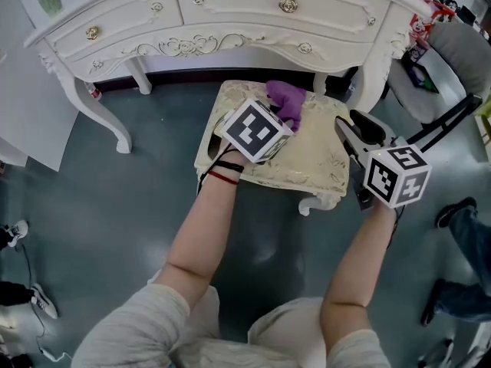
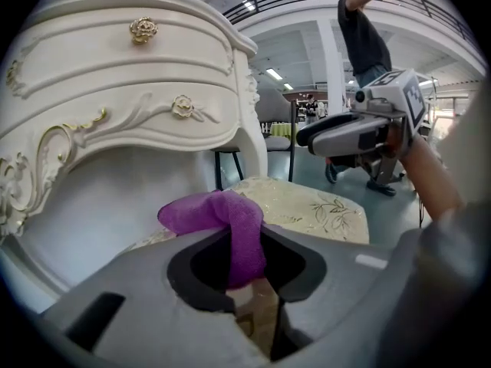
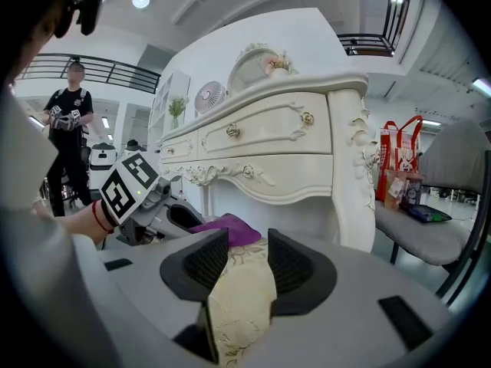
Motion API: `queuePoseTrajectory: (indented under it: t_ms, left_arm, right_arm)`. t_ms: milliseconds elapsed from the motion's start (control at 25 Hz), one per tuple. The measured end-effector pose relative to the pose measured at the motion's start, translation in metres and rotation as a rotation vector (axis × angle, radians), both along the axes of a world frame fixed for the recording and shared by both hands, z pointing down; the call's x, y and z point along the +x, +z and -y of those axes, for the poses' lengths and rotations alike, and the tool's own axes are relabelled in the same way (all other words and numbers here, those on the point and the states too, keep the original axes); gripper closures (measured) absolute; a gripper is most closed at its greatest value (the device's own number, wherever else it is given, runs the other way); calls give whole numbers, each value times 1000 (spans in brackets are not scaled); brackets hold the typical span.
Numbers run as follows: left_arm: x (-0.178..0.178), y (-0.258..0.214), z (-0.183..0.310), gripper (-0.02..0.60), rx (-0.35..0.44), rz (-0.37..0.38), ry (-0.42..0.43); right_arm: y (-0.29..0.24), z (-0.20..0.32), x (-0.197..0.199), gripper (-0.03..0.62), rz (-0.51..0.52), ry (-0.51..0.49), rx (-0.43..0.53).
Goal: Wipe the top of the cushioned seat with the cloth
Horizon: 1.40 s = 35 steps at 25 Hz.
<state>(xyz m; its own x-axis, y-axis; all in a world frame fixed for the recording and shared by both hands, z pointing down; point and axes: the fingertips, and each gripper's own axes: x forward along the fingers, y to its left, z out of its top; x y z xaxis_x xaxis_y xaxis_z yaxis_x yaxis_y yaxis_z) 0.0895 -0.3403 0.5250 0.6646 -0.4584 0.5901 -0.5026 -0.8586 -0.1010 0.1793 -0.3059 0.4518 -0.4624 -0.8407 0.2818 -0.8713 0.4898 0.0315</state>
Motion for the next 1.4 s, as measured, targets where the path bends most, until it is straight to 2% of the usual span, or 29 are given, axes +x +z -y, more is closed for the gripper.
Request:
queuePoseTrajectory:
  t_ms: [240, 560, 720, 880, 960, 1120, 1400]
  left_arm:
    - [21, 0, -4, 500, -21, -12, 29]
    - [49, 0, -11, 501, -20, 9, 72]
    - [71, 0, -16, 501, -17, -7, 114]
    - [78, 0, -19, 500, -10, 9, 120]
    - [85, 3, -24, 500, -35, 6, 140]
    - [98, -1, -28, 500, -10, 9, 167]
    - [120, 6, -47, 500, -40, 17, 236]
  right_arm:
    - [3, -1, 7, 451, -14, 15, -17]
    - [-3, -4, 16, 451, 0, 32, -5]
    - [-8, -6, 16, 451, 5, 34, 5]
    - [-8, -7, 18, 451, -3, 40, 1]
    - [-8, -8, 20, 451, -2, 45, 1]
    - [-11, -8, 24, 451, 6, 54, 9]
    - [-13, -7, 24, 451, 10, 64, 20]
